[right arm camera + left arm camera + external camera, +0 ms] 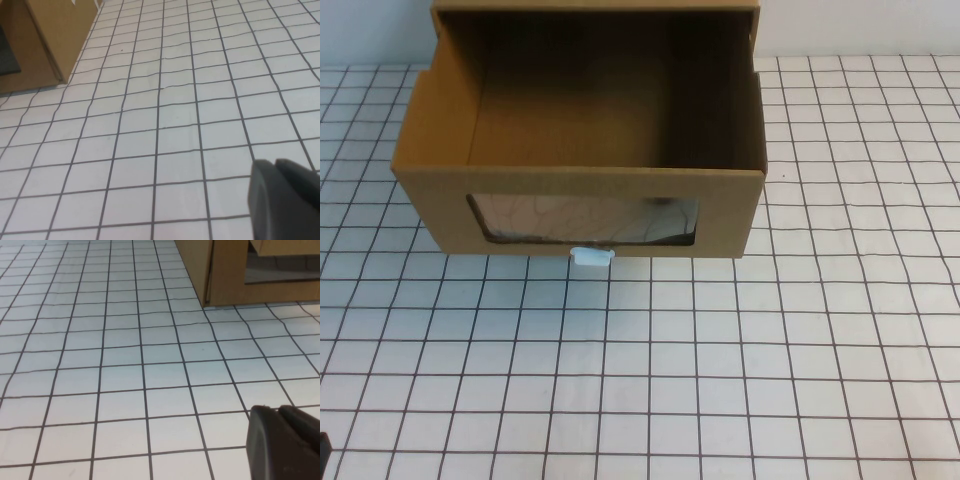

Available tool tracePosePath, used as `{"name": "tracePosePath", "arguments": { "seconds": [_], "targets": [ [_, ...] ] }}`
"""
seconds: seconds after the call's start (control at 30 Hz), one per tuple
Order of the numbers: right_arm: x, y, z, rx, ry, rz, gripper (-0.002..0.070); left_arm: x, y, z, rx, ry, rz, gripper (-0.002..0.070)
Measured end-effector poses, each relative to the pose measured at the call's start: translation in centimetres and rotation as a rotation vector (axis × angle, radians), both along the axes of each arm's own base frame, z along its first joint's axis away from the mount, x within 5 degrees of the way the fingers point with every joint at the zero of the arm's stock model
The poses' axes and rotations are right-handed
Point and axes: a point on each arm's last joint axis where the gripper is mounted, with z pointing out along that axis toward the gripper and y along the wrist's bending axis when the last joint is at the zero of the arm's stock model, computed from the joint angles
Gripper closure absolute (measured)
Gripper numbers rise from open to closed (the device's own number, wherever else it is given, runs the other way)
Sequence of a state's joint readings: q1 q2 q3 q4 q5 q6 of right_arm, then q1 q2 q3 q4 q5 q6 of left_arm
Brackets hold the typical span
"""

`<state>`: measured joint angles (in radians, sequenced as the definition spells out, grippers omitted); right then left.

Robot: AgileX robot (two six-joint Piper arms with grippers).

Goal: Close the shoe box

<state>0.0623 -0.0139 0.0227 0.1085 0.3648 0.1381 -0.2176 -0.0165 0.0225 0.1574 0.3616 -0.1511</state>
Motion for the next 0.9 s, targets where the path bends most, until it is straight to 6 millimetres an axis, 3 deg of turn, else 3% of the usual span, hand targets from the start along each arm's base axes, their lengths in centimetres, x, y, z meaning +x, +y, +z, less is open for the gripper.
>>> {"name": "tracePosePath", "arguments": {
  "seconds": [0.63,0.9],
  "targets": [
    [0.0,0.0,0.1,0.001,-0.009,-0.001,0.0689,0.0,0.0,0.0,0.000,0.000,0.000,0.0677],
    [0.3,-0.2,1.7,0.006,-0.196,-0.021,0.0689,0.1,-0.1,0.3,-0.008,-0.039,-0.007,0.0677]
  ]
}}
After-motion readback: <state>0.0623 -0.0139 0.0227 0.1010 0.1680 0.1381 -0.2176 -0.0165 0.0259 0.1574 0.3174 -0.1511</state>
